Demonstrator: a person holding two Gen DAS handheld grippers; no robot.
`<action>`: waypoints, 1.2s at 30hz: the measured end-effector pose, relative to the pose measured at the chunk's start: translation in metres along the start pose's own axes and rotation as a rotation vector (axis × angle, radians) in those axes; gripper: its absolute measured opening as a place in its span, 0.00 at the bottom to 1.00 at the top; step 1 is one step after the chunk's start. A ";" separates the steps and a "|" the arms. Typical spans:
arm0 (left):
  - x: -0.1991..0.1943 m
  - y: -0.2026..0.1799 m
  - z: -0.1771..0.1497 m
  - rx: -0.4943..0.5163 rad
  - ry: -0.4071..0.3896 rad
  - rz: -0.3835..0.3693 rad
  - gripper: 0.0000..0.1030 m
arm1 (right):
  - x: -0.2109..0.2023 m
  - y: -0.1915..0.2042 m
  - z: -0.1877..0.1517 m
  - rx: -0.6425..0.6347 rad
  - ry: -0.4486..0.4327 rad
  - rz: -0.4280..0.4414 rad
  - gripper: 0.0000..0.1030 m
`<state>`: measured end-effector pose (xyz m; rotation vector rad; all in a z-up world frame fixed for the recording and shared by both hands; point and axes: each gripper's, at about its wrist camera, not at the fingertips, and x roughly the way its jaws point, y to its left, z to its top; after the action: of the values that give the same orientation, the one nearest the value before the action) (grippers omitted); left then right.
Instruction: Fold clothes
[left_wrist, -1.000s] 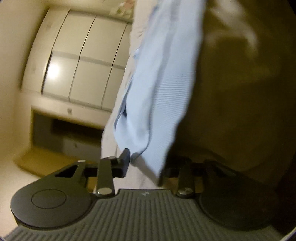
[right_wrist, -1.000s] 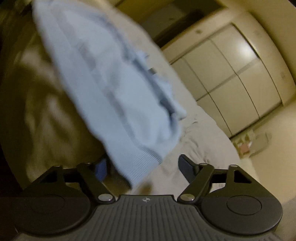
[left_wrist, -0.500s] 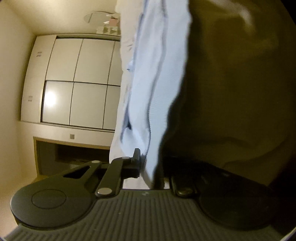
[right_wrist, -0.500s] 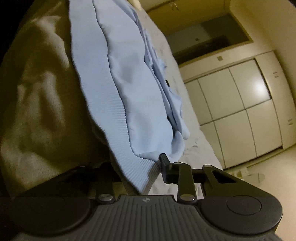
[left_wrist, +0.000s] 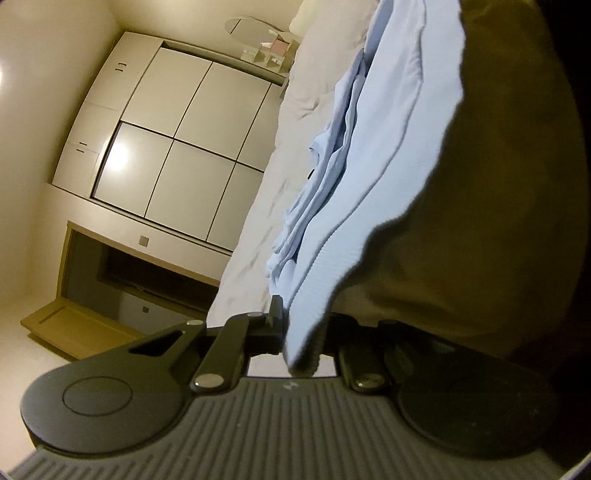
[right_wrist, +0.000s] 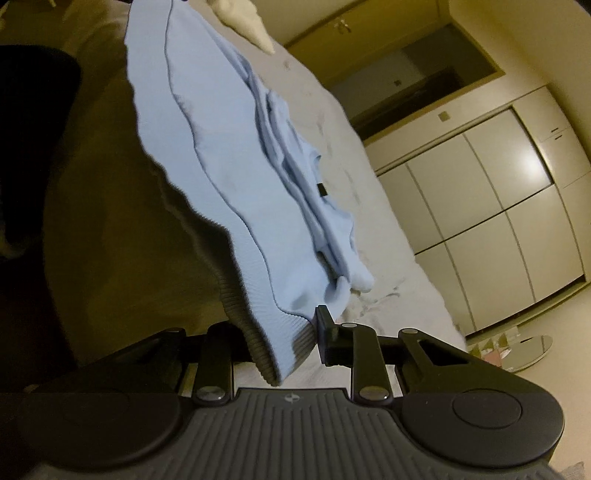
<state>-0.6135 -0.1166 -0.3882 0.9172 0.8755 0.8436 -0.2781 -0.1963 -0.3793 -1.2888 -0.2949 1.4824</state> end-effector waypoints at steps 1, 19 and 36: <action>-0.010 -0.001 0.001 -0.008 0.005 -0.011 0.08 | -0.009 0.001 0.000 0.003 0.001 0.010 0.24; 0.116 0.148 0.024 -0.556 0.121 -0.288 0.13 | 0.040 -0.187 0.032 0.403 -0.042 0.204 0.25; 0.284 0.194 -0.065 -1.382 0.337 -0.653 0.32 | 0.227 -0.273 -0.064 1.362 0.072 0.667 0.57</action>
<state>-0.6033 0.2242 -0.3082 -0.7032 0.5852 0.7826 -0.0340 0.0627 -0.3226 -0.2725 1.1334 1.6066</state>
